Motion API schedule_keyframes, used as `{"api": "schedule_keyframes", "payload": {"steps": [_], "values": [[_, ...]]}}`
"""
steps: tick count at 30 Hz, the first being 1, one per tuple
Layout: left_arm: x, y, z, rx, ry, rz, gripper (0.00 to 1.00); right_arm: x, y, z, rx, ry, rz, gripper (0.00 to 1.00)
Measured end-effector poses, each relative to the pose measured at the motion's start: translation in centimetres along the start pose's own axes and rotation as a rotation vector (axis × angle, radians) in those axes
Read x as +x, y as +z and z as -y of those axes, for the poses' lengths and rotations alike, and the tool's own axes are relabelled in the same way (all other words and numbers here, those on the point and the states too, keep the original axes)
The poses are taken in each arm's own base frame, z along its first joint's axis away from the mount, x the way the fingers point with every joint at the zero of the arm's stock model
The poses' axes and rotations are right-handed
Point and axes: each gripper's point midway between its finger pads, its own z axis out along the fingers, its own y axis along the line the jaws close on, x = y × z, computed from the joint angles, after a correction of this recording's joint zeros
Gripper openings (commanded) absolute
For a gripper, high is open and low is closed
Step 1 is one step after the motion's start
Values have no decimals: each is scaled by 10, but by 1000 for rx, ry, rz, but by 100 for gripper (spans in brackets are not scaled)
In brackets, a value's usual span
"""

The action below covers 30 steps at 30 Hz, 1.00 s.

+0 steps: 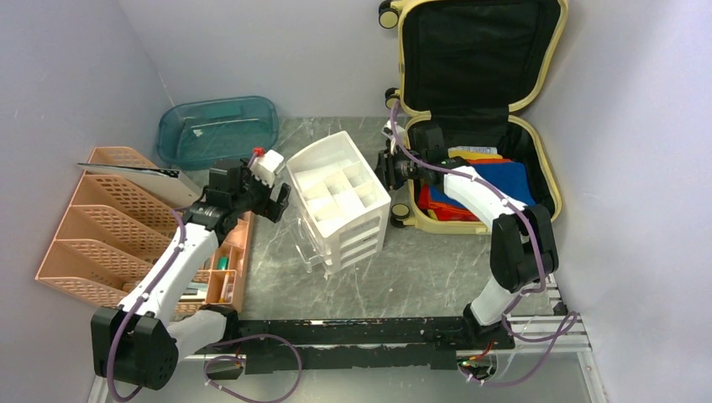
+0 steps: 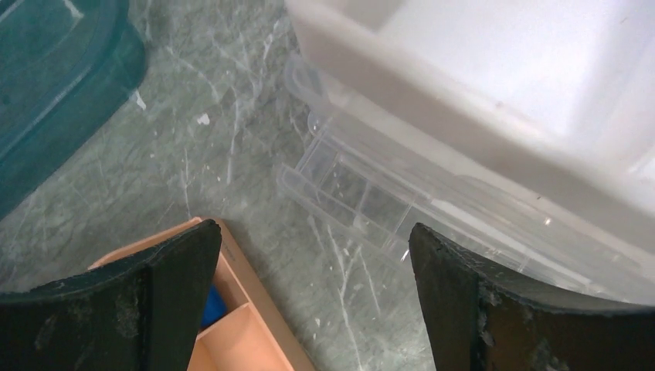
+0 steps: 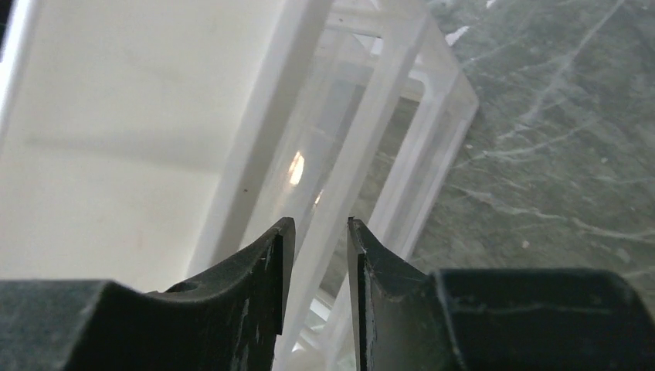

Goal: Open, take out, and arrange the luggage
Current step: Open the drawer in the storage box.

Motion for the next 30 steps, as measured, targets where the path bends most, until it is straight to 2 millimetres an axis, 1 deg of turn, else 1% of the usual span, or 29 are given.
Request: {"api": "schedule_keyframes", "payload": {"steps": [2,5,7,9,12,13,15,16,17,19,21,23,25,28,30], "values": [[-8,-1,1,8,-3,15,97,1,-1,6,36,0,-5,37],[-29,-4,-6,-12,1,48,97,-1,-6,14,95,-5,2,40],[-36,-5,-12,-43,3,55,97,-9,-14,17,138,-22,26,43],[-35,-6,-19,-78,1,46,97,-21,-25,16,180,-55,63,45],[-25,-4,-28,-131,-6,0,97,-54,-49,3,242,-133,145,50],[-22,-3,-30,-141,-9,-13,97,-69,-60,-4,264,-171,184,52],[-12,-1,-34,-165,-16,-53,97,-100,-81,-21,294,-246,264,55],[-9,0,-35,-171,-20,-68,97,-112,-89,-29,301,-275,294,56],[-3,2,-35,-173,-27,-89,96,-128,-100,-42,305,-318,331,57],[4,5,-35,-174,-41,-118,96,-148,-112,-57,310,-373,373,59],[9,7,-33,-164,-54,-136,97,-162,-116,-74,309,-431,393,60],[10,8,-27,-139,-69,-140,96,-160,-108,-83,309,-465,377,60],[7,9,-20,-99,-79,-126,97,-148,-90,-89,304,-491,331,60],[1,9,-7,-25,-97,-96,96,-125,-62,-89,289,-504,245,59],[-4,9,0,9,-109,-76,96,-111,-48,-81,292,-492,184,59]]}}
